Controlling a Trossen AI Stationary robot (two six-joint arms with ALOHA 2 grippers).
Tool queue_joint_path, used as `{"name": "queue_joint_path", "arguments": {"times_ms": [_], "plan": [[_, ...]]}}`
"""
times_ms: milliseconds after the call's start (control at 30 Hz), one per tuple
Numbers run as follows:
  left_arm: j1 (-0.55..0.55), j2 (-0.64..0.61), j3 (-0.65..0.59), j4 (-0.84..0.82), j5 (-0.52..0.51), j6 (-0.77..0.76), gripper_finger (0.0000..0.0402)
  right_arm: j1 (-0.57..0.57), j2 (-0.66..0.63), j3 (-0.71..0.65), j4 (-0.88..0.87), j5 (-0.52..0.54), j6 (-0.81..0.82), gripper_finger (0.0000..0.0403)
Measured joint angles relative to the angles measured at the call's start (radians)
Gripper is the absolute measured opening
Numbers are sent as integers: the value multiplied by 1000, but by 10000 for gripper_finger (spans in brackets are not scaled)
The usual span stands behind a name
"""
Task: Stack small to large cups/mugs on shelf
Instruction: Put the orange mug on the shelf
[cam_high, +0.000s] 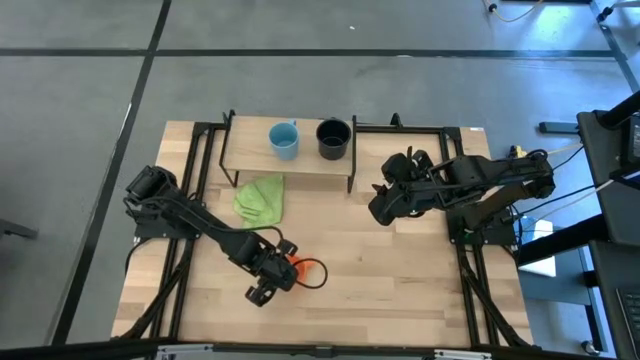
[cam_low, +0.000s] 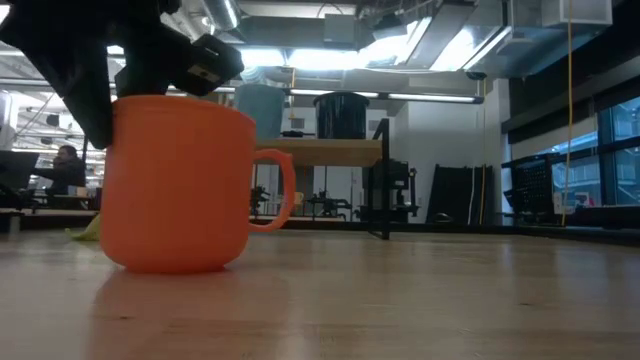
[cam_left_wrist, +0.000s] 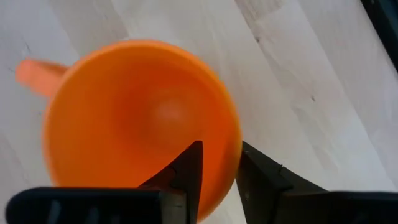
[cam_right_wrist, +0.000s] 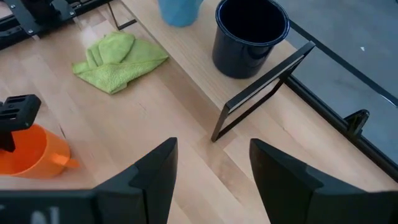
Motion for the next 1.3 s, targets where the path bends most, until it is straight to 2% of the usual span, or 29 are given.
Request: {"name": "queue_joint_path", "arguments": {"times_ms": [133,300,533,700,867,1000,1300], "plan": [[-1,0,0,0,0,-24,61,0,0,0,0,1,-1,202],[-1,0,0,-1,0,-52,11,0,0,0,-1,0,-1,202],[0,0,8,-20,-12,-103,6,0,0,0,0,0,-1,202],[28,-12,109,-201,-32,-124,4,0,0,0,0,0,-1,202],[80,-43,259,-461,-77,-157,3,0,0,0,-1,0,-4,202],[135,-123,291,-584,-145,-216,2,0,0,0,-12,0,-4,202],[326,-466,207,-608,-170,-314,1,46,-24,0,-6,75,-1,202]]}}
